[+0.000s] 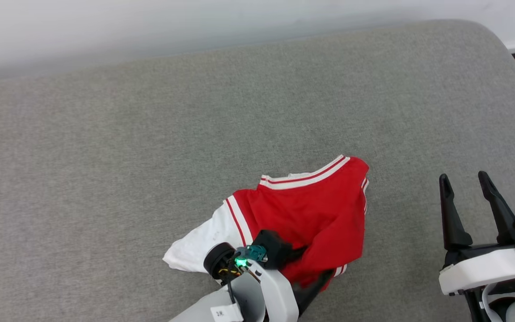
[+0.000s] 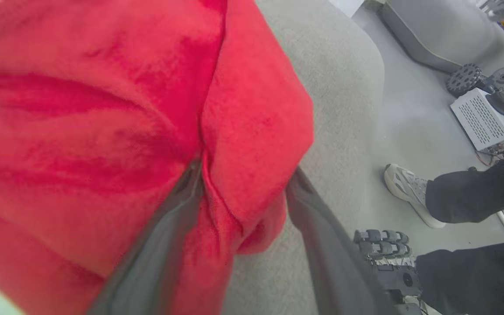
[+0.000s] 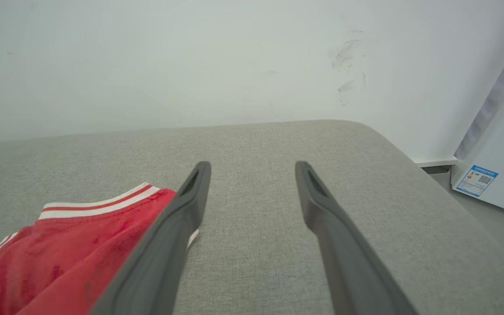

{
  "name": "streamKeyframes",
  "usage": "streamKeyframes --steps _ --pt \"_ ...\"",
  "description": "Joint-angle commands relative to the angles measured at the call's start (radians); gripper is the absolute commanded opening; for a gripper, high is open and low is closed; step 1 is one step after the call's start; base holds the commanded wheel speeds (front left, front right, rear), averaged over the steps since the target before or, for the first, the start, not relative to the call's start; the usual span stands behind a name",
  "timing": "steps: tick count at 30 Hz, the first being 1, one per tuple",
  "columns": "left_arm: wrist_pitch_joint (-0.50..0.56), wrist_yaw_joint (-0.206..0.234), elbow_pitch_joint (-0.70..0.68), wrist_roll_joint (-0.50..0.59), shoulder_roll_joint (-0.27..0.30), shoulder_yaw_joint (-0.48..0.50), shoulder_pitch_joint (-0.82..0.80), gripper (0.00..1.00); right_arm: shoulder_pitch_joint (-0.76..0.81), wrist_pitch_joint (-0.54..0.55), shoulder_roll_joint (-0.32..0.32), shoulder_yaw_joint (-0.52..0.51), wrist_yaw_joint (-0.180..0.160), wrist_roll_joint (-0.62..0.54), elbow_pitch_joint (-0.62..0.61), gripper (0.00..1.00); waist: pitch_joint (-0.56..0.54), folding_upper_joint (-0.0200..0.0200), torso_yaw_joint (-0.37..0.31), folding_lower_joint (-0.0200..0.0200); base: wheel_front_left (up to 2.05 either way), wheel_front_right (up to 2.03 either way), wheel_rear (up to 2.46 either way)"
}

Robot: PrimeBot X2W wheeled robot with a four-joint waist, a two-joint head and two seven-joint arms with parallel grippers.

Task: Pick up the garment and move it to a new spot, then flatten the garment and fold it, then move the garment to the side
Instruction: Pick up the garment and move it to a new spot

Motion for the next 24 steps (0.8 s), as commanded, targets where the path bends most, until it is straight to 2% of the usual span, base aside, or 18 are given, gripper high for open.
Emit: streamKeyframes --steps 1,4,10,15,18,24 --pt "-0.029 0.000 -0.011 0.003 0.000 0.006 0.009 1.00 0.002 0.004 0.001 -0.003 -0.001 -0.015 -0.001 1.00 -0.027 -0.0001 0.021 -0.0001 0.00 0.00 0.00" --pt "-0.112 0.023 -0.037 0.018 -0.001 0.029 0.027 1.00 0.016 0.015 0.001 -0.004 -0.001 -0.025 -0.005 1.00 -0.064 -0.0001 0.045 -0.0001 0.00 0.00 0.00" --pt "-0.254 0.099 -0.088 0.034 0.007 0.104 0.059 1.00 0.048 0.044 0.001 -0.010 -0.001 -0.049 -0.020 1.00 -0.125 -0.0001 0.091 -0.0001 0.00 0.00 0.00" --pt "-0.293 0.159 -0.108 0.038 0.018 0.181 0.084 1.00 0.072 0.063 0.001 -0.015 -0.001 -0.041 -0.033 1.00 -0.155 -0.0001 0.128 -0.0001 0.00 0.00 0.00" --pt "-0.299 0.178 -0.116 0.039 0.023 0.215 0.095 1.00 0.083 0.069 0.001 -0.017 -0.001 -0.044 -0.035 1.00 -0.164 -0.0001 0.141 -0.0001 0.00 0.00 0.00" --pt "-0.306 0.238 -0.150 0.062 0.051 0.348 0.153 1.00 0.104 0.083 0.001 -0.022 -0.001 -0.037 -0.043 1.00 -0.188 -0.0001 0.172 -0.0001 0.00 0.00 0.00"
